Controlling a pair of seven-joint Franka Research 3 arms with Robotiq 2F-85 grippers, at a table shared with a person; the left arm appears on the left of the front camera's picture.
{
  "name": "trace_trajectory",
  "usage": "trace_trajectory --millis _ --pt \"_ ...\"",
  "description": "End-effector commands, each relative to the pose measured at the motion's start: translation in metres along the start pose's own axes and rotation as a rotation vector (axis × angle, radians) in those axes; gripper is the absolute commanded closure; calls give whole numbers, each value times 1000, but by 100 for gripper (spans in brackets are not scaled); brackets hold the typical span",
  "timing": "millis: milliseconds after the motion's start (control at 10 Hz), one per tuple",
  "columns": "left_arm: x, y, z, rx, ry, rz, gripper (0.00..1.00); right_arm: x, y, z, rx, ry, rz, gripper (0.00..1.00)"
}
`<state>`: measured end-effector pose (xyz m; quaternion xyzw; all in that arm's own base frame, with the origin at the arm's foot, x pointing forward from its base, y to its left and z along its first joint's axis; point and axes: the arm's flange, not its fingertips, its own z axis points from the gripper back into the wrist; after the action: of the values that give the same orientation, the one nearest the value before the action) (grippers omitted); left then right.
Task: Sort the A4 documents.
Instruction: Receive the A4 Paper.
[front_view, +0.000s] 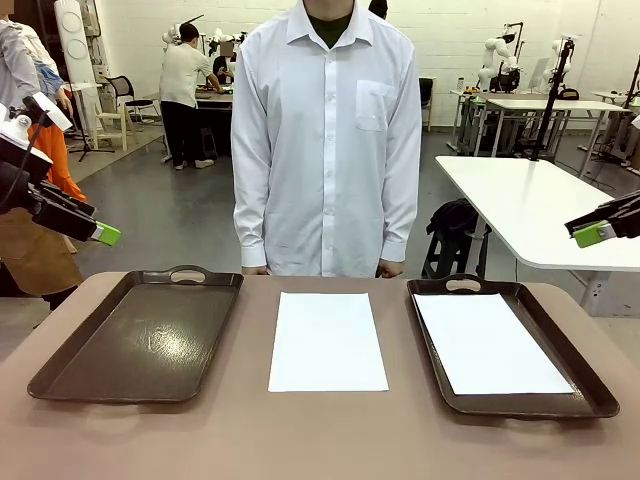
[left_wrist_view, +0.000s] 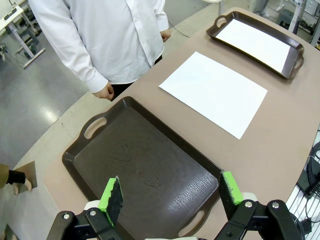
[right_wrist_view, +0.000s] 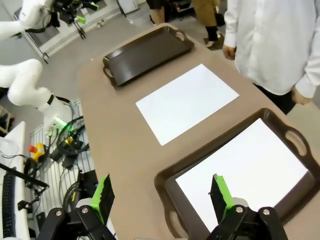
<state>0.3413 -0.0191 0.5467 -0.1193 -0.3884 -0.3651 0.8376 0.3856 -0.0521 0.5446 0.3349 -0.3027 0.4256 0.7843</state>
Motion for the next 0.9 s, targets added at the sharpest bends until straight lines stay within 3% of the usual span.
trace_trajectory --millis 0,700,800 --pt "-1 1 0 -7 -3 -10 0 6 -4 1 16 14 4 0" --pt "-1 1 0 -7 -3 -10 0 8 -11 -2 20 57 -54 0" --pt "-1 1 0 -7 -3 -10 0 4 -5 -6 2 45 -11 0"
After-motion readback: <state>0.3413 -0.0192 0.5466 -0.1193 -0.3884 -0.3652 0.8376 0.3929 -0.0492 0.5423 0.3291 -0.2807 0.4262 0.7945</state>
